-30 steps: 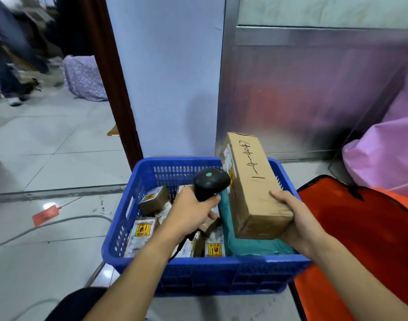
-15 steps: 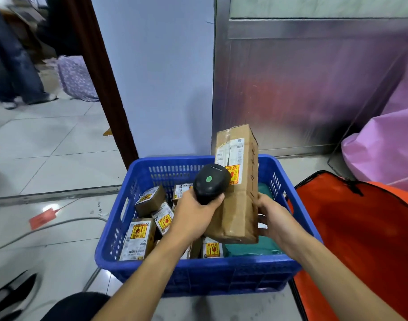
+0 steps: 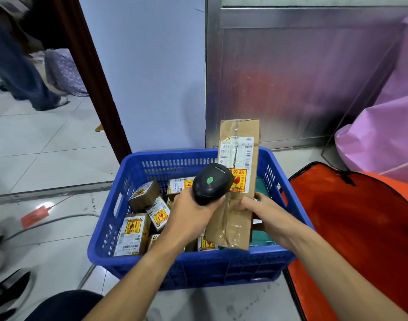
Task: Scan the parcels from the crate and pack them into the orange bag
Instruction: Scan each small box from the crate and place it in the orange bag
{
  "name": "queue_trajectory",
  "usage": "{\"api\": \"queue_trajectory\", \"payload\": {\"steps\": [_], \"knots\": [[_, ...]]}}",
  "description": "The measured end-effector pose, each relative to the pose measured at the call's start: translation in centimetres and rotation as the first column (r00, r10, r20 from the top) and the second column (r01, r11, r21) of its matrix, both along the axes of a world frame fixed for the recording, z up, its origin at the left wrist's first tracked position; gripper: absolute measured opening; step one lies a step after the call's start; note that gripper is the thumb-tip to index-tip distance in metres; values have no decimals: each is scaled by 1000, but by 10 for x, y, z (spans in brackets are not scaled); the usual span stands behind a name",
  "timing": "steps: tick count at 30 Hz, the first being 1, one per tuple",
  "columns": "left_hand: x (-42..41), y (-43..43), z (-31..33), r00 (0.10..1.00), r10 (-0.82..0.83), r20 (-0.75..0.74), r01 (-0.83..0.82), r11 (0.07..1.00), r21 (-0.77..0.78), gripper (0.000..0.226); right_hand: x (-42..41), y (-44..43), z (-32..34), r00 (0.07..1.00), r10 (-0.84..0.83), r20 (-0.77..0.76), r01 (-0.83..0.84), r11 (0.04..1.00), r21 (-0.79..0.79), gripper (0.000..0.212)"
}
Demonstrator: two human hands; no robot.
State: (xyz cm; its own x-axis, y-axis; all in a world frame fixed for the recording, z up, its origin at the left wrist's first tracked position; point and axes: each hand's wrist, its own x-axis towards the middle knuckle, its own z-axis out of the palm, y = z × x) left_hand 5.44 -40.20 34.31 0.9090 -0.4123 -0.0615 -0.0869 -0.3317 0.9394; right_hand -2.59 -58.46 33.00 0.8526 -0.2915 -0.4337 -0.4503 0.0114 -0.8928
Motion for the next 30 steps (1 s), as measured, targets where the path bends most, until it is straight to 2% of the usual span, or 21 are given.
{"api": "queue_trajectory", "payload": {"steps": [5,9,12,17,20,24,27,30], "knots": [[-4,2,5,1000,-13,-13,12,999,-49,12,-3,-2,-2,997,-53,58,54,998,-10,107],[-6,5,16,999,-44,-23,43,997,-72,6,-6,-7,1,994,-63,94,62,998,7,93],[-7,7,23,997,-61,-39,58,995,-79,11,-7,-14,3,991,-53,121,47,998,51,86],[-5,17,32,989,-136,-50,133,990,-49,7,-8,-29,15,995,19,101,-23,999,38,73],[-1,24,35,995,-99,-2,99,995,7,21,-10,-44,21,994,76,78,-75,997,-18,65],[3,33,42,993,-117,33,116,993,17,19,-13,-66,18,986,167,-2,-166,980,-114,79],[3,35,46,987,-146,69,145,989,22,13,-17,-73,15,975,217,-55,-222,965,-139,77],[5,35,44,988,-122,92,115,990,81,18,-18,-78,13,964,244,-101,-258,953,-159,80]]}}
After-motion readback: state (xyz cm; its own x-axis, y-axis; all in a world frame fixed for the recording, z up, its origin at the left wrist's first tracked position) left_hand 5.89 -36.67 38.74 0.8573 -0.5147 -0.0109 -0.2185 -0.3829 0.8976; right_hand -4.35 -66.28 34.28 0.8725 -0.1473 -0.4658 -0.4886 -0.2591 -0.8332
